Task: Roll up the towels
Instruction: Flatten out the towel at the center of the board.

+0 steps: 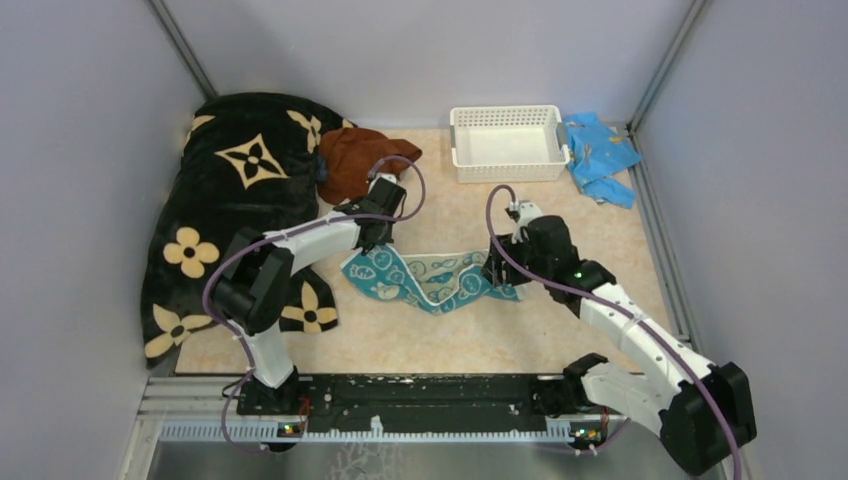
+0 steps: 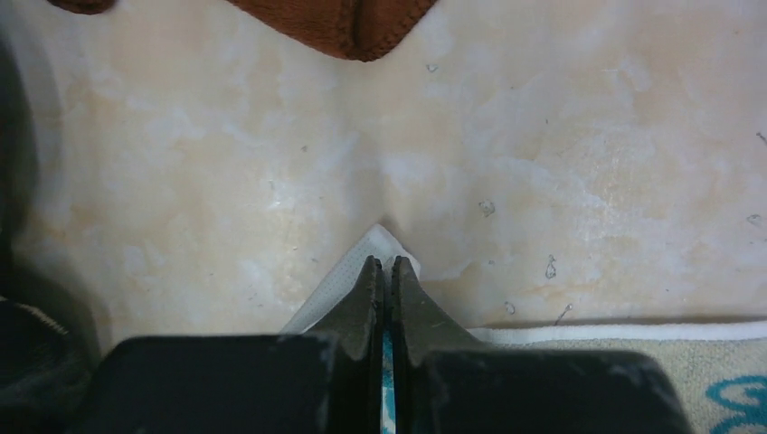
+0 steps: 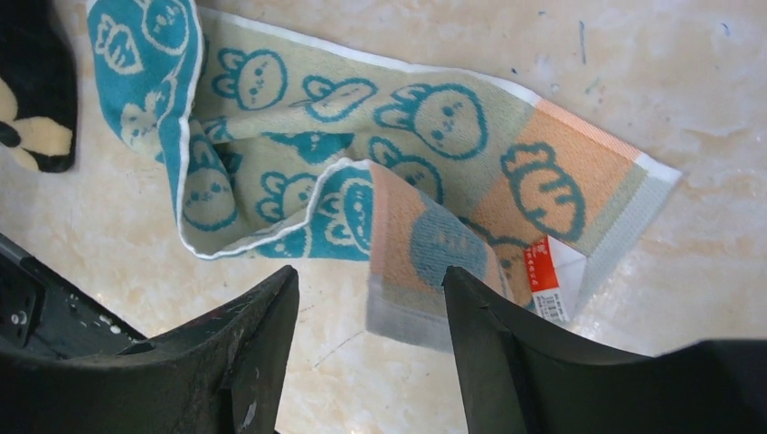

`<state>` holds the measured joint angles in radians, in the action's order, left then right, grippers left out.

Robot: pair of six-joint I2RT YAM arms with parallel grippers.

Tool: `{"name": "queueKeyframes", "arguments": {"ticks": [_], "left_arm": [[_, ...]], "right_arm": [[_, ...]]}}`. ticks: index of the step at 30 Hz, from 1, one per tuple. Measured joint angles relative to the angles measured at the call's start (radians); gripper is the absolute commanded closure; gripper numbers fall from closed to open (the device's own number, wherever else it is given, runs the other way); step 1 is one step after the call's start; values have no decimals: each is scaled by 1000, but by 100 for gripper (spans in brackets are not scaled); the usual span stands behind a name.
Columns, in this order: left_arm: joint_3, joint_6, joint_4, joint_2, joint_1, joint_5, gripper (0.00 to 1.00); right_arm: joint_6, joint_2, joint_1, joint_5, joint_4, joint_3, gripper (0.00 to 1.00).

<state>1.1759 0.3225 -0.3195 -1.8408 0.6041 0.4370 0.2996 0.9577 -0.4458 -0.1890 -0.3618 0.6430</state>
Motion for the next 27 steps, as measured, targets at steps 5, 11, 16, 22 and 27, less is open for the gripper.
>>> {"name": "queueKeyframes", "arguments": {"ticks": [5, 11, 16, 22, 27], "left_arm": [[-36, 6, 20, 103, -25, -26, 100], [-70, 13, 37, 143, -42, -47, 100], [-81, 13, 38, 195, -60, -57, 100], [-79, 8, 42, 290, -84, -62, 100], [-71, -6, 43, 412, -99, -41, 100]], "right_arm": [[-50, 127, -138, 121, -11, 80, 48], [-75, 197, -190, 267, -67, 106, 81], [-80, 193, -195, 367, -121, 110, 100], [-98, 122, -196, 475, -185, 160, 100], [-138, 23, -196, 568, -206, 259, 100]]}}
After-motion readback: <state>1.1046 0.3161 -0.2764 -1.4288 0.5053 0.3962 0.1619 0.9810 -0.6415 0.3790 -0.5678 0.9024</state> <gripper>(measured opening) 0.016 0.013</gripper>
